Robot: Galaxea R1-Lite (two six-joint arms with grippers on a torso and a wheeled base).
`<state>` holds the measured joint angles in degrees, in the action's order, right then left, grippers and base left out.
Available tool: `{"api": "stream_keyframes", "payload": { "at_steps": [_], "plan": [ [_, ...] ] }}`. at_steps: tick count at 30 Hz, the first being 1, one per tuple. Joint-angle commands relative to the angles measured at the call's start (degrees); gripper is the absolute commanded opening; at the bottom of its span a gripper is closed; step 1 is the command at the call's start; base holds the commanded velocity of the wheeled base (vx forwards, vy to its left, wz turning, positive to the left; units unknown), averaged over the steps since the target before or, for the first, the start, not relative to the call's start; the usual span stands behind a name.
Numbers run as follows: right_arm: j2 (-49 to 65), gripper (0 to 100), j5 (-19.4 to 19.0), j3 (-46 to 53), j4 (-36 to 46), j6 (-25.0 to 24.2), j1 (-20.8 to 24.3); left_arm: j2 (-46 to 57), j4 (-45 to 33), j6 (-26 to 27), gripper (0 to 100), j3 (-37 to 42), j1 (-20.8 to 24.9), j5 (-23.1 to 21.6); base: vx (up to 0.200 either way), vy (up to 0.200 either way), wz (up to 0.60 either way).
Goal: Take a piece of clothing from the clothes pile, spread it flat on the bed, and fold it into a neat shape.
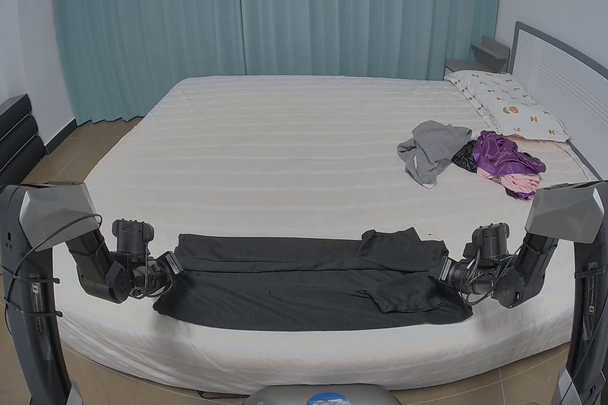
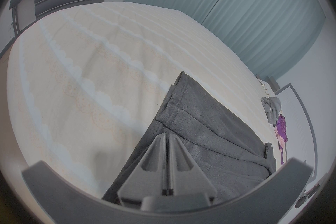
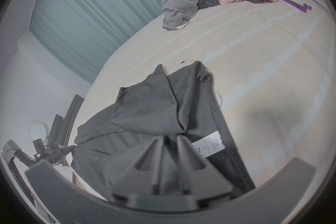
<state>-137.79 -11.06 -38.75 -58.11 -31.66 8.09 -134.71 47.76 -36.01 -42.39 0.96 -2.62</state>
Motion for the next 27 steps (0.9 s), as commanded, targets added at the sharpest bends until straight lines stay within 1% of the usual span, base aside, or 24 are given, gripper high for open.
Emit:
{"api": "stream_keyframes", "payload": {
  "at_steps": [1,6,13,14,15,20,22,24,27],
  "plan": [
    [1.65,0,-0.02,1.84,-0.42,0.02,-1.33,-0.12,-0.04,-0.02,0,-0.06,0.00,-0.02,0.000,0.000,0.00],
    [1.65,0,-0.02,2.28,-0.69,-0.33,-2.38,-0.03,0.05,-0.02,0,-0.06,0.00,-0.02,0.000,0.000,0.00],
    [1.38,0,0.07,2.98,-0.60,-0.16,-2.03,0.06,0.23,-0.02,0,0.37,0.09,-0.02,0.000,0.000,0.00],
    [1.30,0,0.07,2.98,-0.60,-0.16,-1.94,0.15,0.23,-0.02,100,0.37,0.09,-0.02,0.000,0.000,0.00],
    [1.12,100,0.07,2.89,-0.60,-0.16,-1.85,0.15,0.23,-0.11,100,0.37,0.09,-0.02,0.000,0.000,0.00],
    [2.00,100,-0.02,2.81,-0.77,-0.77,-1.94,0.50,0.23,-0.11,100,0.81,0.09,-0.02,0.000,0.000,0.00],
    [4.02,100,-0.11,3.07,-0.77,-0.95,-2.38,1.29,0.23,-0.73,100,1.69,-0.08,-0.02,0.000,0.000,0.00],
    [7.71,100,-0.37,3.95,-0.60,-2.79,-3.17,3.40,0.49,-3.63,100,3.28,-0.52,-0.28,0.000,0.000,0.00],
    [9.12,100,-0.28,3.77,-0.33,-5.17,-2.91,4.36,0.40,-5.74,100,2.40,-1.40,-0.54,0.000,0.000,0.00]
  ]
}}
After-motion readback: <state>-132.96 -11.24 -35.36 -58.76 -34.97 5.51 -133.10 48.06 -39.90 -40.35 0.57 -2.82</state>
